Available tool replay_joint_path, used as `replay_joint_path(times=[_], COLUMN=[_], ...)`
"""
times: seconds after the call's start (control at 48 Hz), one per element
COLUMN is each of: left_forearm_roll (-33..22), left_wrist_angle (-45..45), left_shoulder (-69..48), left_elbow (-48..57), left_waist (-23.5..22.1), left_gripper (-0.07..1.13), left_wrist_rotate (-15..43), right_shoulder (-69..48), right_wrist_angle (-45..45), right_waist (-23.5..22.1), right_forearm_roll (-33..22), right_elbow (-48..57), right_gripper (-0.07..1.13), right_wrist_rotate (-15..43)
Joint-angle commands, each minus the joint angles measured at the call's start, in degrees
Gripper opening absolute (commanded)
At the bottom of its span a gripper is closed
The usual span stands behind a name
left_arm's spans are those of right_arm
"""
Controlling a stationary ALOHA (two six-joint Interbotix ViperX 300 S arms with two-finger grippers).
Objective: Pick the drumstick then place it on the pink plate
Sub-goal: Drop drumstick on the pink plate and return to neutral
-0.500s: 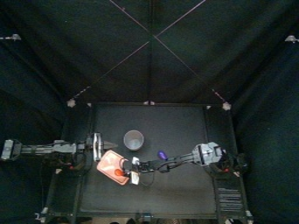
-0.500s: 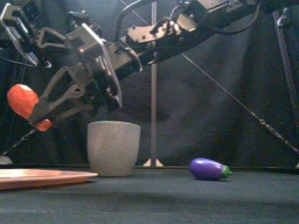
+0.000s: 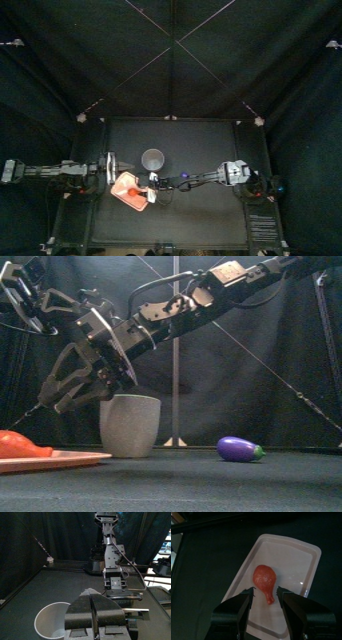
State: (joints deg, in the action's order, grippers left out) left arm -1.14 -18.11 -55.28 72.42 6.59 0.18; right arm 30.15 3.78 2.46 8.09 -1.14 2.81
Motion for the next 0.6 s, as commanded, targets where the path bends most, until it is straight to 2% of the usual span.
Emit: replay_joint_path(times=[0.021,0.146,0.417,0.604], left_forearm_roll=[0.09,0.09,-0.09,-0.09], left_wrist_angle=[-0.53,-0.53,-0.53,-0.53], left_shoulder=[0.0,0.0,-0.18,-0.26], left_elbow=[-0.7,-0.7,-0.18,0.09], left_waist=[0.18,0.18,0.18,0.18], left_gripper=[0.13,0.13,0.13,0.13], left_wrist_rotate=[0.09,0.09,0.09,0.09], right_shoulder=[-4.04,-7.91,-22.68,-31.03], right_wrist_angle=[-1.49,-6.06,-23.99,-32.17], right_waist=[0.18,0.26,-0.26,-0.88], right_forearm_roll=[-0.09,-0.09,-0.09,1.14], right_elbow=[0.0,4.92,25.4,37.27], right_gripper=[0.8,0.8,0.8,0.8], right_wrist_rotate=[0.09,-0.09,-0.44,-0.09])
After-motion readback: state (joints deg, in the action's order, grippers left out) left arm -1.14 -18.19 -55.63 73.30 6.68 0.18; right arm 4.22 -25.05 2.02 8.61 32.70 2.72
